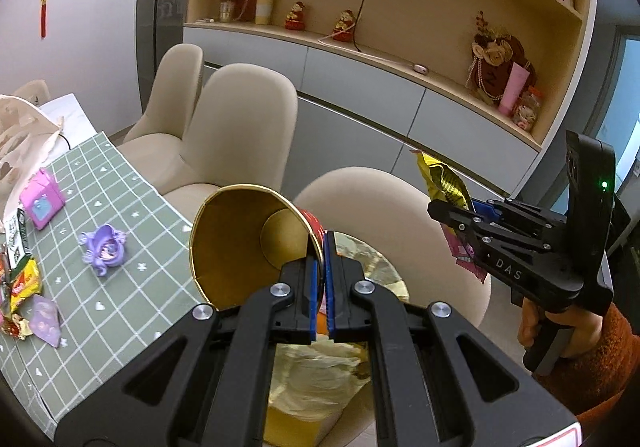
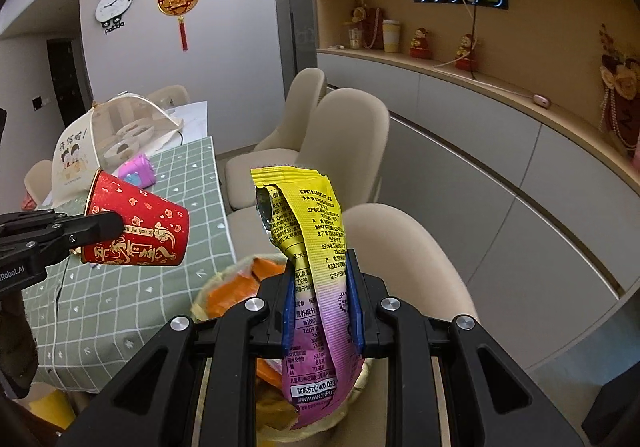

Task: Collect trash
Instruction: 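Carry cup and wrapper to the yellow trash bag and release both, then move both tools back over the table toward the remaining wrappers, then grasp a red wrapper with the left gripper while the right grasps the white milk carton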

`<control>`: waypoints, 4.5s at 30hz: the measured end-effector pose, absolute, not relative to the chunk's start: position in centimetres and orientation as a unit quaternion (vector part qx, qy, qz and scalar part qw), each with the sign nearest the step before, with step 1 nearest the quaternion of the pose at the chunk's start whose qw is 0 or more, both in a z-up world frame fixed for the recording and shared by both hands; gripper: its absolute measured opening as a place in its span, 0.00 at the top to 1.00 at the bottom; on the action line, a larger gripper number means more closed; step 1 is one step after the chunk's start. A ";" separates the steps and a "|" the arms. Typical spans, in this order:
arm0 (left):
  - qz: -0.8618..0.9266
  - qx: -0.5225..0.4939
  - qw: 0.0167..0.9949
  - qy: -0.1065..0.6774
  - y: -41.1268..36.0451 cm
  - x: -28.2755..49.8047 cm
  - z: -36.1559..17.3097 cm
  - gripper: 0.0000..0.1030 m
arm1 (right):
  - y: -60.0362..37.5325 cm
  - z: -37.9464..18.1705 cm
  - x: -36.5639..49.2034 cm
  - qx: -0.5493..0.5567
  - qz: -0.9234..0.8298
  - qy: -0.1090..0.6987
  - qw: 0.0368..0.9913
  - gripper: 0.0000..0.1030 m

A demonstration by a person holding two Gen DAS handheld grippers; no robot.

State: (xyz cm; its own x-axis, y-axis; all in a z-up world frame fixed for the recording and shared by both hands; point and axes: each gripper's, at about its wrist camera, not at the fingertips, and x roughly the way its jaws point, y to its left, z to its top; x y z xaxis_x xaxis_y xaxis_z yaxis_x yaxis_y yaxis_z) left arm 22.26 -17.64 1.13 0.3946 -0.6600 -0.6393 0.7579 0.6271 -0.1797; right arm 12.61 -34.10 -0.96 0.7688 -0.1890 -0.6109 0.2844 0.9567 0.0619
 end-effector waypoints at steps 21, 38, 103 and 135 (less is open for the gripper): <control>-0.422 0.072 0.711 0.558 -26.7 28.0 -12.8 0.97 | -39.1 -3.8 8.9 0.131 -0.163 0.305 0.929 0.79; -0.444 0.033 0.698 0.560 -23.8 27.2 -12.0 0.53 | -38.1 -6.5 11.2 0.132 -0.131 0.341 0.922 0.79; -0.001 -0.091 0.926 0.366 22.6 32.5 -2.7 0.44 | -2.8 -2.3 34.9 -0.058 0.154 0.365 0.916 0.41; -0.224 -0.076 0.875 0.422 26.6 56.7 -10.7 0.40 | -0.5 -8.0 46.2 -0.041 0.047 0.428 0.901 0.41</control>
State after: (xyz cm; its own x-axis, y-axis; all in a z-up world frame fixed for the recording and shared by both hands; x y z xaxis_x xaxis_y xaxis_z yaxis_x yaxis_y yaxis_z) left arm 56.72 26.59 -10.68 0.5438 -0.4552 -0.7050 0.3275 0.8886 -0.3211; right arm 46.17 -0.52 -7.96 0.6286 0.0496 -0.7761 -0.1204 0.9921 -0.0341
